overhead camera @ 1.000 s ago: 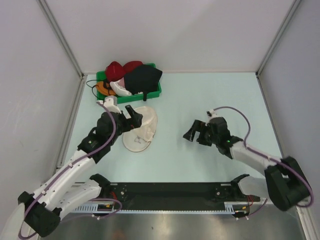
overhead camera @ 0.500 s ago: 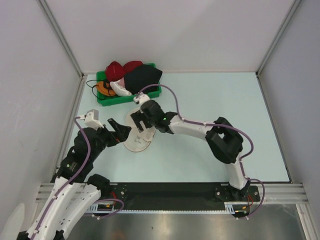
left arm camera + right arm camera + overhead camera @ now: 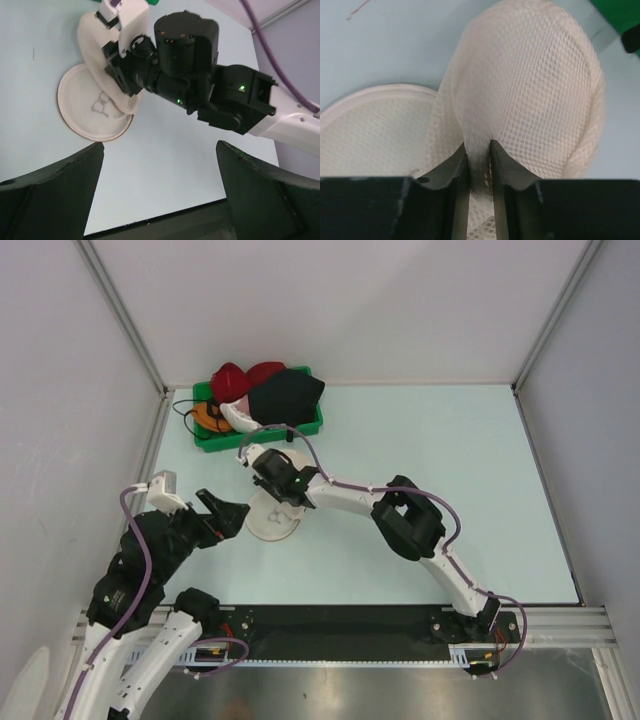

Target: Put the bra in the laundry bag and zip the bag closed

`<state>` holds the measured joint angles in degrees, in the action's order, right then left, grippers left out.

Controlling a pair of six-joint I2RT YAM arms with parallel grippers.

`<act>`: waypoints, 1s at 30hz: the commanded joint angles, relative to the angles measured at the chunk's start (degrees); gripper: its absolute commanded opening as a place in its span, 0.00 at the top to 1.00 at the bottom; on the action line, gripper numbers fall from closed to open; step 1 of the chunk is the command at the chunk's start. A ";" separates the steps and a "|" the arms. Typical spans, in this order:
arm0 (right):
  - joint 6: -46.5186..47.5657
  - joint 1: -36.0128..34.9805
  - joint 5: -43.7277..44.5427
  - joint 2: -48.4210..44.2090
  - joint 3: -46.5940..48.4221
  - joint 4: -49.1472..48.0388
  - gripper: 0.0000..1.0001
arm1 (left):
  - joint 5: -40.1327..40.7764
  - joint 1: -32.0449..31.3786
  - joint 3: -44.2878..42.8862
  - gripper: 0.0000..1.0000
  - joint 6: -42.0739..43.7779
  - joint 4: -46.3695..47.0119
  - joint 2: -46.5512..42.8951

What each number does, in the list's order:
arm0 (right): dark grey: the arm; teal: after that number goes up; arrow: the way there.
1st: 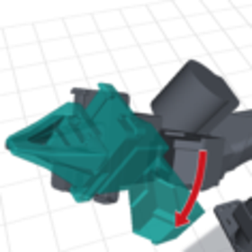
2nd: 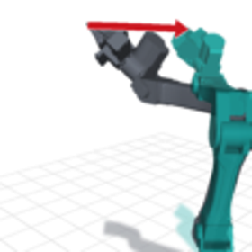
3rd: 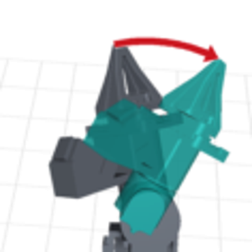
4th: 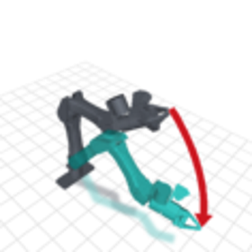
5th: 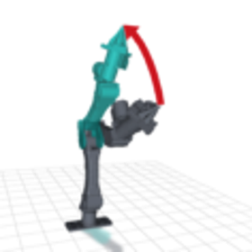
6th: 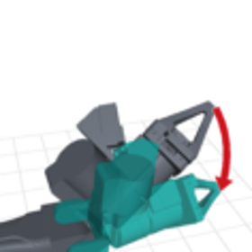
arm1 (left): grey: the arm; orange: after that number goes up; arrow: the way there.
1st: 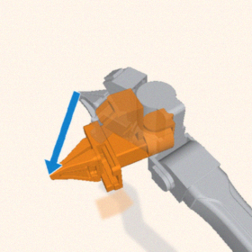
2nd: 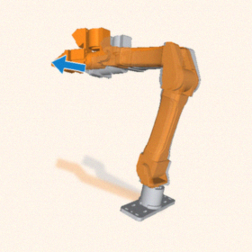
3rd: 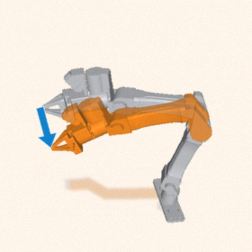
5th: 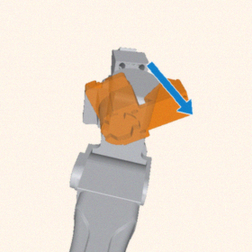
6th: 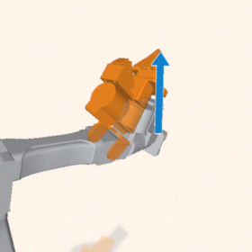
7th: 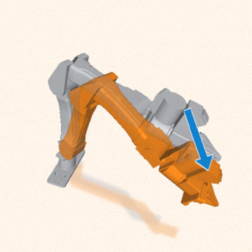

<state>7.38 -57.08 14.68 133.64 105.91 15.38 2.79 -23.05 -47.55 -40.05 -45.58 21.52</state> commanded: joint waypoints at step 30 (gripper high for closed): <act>-56.77 13.92 -0.09 -91.88 -87.63 -8.38 0.54 | -27.92 -6.39 5.28 0.01 -2.92 34.95 40.85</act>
<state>-46.68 -43.86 10.61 47.92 19.20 -7.86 -23.44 -26.30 -35.70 -44.58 -15.64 56.14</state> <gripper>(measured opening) 0.448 0.994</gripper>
